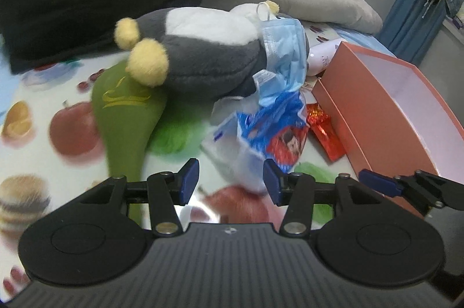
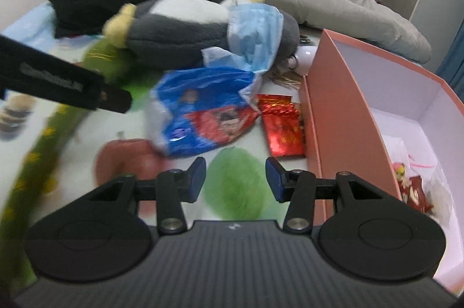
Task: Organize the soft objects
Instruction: 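Grasp the red candy packet with the right tool while the left tool grasps the blue snack bag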
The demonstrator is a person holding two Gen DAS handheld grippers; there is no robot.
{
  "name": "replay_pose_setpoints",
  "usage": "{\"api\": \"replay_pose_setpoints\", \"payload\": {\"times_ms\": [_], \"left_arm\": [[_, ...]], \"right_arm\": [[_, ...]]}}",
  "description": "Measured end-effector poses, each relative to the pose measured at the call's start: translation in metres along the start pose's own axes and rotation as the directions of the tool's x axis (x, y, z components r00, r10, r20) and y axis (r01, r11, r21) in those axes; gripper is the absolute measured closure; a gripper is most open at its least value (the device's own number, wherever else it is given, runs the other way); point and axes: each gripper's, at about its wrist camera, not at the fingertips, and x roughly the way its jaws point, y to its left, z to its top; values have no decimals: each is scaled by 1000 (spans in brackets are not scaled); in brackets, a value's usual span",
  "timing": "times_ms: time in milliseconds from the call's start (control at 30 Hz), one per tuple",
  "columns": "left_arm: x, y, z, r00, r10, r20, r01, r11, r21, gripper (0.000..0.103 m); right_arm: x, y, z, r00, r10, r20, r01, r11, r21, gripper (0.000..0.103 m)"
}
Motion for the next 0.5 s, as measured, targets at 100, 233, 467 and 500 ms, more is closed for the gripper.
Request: {"api": "replay_pose_setpoints", "payload": {"times_ms": [100, 233, 467, 500], "left_arm": [[20, -2, 12, 1000, -24, -11, 24, 1000, 14, 48], [41, -3, 22, 997, -72, -18, 72, 997, 22, 46], [65, -6, 25, 997, -66, -39, 67, 997, 34, 46], [66, -7, 25, 997, -65, -38, 66, 997, 35, 46]], "right_arm": [[24, -5, 5, 999, -36, -16, 36, 999, -7, 55], [48, -8, 8, 996, -88, -31, 86, 995, -44, 55], [76, -8, 9, 990, -134, -36, 129, 986, -104, 58], [77, -7, 9, 990, -139, -31, 135, 984, -113, 58]]}}
